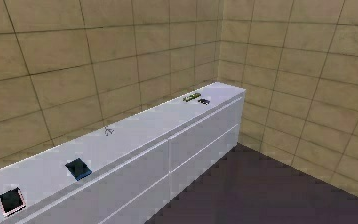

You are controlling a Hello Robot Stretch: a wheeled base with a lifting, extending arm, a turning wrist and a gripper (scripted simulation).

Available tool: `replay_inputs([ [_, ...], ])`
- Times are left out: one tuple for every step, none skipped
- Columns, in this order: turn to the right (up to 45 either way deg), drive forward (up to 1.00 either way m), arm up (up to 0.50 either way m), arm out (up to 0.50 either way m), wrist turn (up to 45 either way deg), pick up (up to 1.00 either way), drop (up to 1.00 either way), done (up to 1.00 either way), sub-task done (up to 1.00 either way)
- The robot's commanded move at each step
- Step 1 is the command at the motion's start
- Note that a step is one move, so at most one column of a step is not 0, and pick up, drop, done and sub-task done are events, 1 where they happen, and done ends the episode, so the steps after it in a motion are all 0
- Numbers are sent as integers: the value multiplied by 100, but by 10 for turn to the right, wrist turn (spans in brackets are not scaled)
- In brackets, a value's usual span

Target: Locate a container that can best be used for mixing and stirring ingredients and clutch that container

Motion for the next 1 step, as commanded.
replay_inputs([
  [0,0,0,0,0,0,0,100,0],
])
